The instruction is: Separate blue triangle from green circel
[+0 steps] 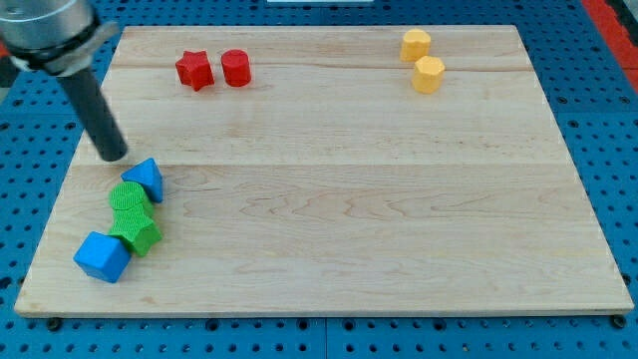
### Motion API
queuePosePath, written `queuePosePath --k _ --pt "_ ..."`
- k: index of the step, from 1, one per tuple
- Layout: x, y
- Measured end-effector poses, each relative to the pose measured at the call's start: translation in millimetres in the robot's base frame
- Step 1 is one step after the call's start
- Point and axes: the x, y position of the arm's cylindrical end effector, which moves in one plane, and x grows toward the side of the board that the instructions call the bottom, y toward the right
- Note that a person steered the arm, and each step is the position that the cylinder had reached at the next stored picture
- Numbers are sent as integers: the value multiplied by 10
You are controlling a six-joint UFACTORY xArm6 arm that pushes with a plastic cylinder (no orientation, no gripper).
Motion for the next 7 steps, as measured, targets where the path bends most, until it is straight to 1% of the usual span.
queuePosePath --k 1,2,4,5,6,7 --pt "164 210" --pt "209 640" --pt "453 609" --pt "703 635" --pt "779 1009" --pt "781 1796"
